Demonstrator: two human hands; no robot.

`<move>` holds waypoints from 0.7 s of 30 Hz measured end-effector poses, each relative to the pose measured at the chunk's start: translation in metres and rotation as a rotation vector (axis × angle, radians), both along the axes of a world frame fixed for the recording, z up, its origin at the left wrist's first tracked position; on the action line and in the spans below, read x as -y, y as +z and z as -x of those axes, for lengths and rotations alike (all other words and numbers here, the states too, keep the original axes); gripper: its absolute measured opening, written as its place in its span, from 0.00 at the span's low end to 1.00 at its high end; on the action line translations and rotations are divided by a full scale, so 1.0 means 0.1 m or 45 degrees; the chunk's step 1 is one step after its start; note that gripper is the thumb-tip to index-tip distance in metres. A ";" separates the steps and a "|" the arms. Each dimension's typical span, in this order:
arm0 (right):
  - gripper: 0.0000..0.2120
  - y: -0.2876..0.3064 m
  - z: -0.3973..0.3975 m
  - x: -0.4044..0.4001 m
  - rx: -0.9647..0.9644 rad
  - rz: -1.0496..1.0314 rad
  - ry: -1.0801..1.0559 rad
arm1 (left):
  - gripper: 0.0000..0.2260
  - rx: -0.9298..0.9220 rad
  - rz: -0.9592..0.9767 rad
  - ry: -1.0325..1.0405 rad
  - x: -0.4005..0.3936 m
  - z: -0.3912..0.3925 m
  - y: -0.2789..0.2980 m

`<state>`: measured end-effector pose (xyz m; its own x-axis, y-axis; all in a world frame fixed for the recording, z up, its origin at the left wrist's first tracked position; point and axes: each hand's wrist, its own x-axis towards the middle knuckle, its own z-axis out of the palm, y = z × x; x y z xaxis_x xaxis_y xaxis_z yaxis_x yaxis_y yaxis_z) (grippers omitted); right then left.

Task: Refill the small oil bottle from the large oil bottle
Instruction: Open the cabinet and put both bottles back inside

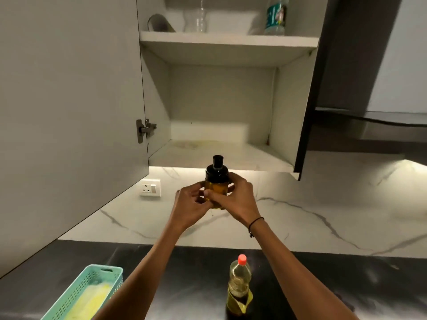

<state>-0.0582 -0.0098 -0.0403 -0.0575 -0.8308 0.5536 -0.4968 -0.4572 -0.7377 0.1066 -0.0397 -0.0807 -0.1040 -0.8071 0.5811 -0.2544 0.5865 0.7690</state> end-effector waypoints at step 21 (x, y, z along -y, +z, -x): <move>0.29 0.98 0.85 0.98 0.015 -0.118 -0.291 | 0.07 0.421 -0.071 -0.086 1.01 0.89 1.31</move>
<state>-0.1430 -0.1082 0.0577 -0.2555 -0.8429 0.4736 -0.5707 -0.2640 -0.7776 0.0171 -0.1404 0.0506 -0.3339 -0.8216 0.4620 -0.4576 0.5698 0.6826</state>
